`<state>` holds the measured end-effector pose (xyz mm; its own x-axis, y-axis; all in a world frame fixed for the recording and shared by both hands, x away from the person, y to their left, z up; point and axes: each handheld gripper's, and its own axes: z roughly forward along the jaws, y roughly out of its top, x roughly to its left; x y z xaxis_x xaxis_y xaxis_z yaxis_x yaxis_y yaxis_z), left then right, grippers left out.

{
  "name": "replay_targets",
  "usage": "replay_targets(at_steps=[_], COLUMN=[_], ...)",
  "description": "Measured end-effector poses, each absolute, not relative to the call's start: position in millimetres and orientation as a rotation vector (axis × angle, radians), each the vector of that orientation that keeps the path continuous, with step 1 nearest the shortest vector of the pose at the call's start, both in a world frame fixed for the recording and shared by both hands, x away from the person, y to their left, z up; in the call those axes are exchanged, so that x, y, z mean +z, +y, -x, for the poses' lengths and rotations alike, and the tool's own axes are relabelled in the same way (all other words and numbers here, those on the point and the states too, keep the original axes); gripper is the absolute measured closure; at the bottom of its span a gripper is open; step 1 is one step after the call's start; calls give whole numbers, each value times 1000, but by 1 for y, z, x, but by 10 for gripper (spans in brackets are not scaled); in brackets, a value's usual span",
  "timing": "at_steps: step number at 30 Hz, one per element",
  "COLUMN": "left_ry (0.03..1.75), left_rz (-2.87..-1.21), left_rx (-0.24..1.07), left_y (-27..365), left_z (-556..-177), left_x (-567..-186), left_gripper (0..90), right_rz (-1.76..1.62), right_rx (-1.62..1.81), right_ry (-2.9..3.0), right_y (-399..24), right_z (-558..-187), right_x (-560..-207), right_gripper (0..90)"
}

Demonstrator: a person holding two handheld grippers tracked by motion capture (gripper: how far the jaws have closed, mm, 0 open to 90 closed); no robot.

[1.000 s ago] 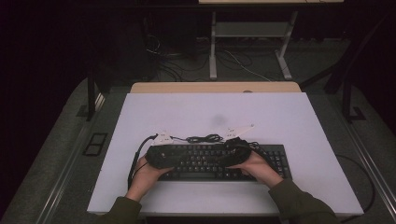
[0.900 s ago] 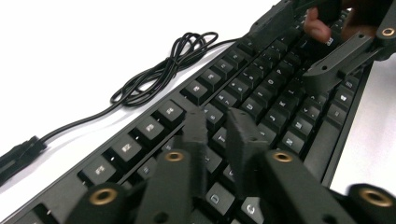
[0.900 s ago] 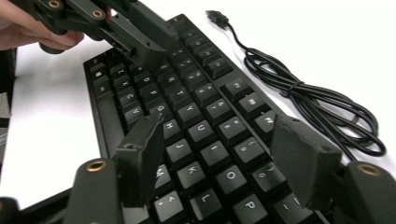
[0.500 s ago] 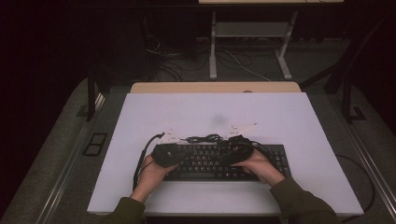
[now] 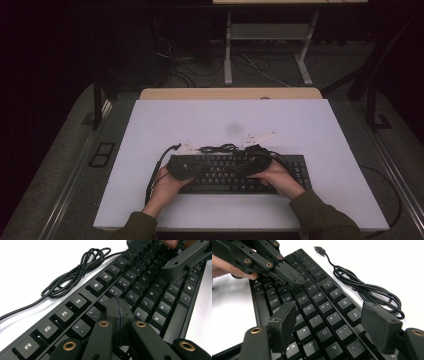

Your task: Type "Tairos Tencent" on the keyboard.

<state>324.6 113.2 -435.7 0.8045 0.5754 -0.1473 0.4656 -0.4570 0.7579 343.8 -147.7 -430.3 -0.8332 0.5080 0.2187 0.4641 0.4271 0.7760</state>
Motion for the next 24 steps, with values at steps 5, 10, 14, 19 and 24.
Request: replay_targets(at_steps=[5,10,14,19,24], left_ry=[766,765,764,770,762], left_rz=[-2130,-2148,-2144,-2134,-2127], left_rx=[162,159,157,155,160], left_y=[113,112,112,112,113], left_z=[-324,-324,-324,-324,-324], left_x=[-436,-438,-438,-438,-436], left_gripper=[889,890,890,890,889], right_rz=[-893,-894,-891,-894,-893], right_rx=[1396,1394,1394,1394,1400], right_ry=[2611,2608,2608,2607,2604], right_y=[-148,-148,-148,-148,-149], right_z=[-344,-344,-344,-344,-344], right_x=[-430,-430,-430,-430,-429], right_gripper=[283,283,283,283,282])
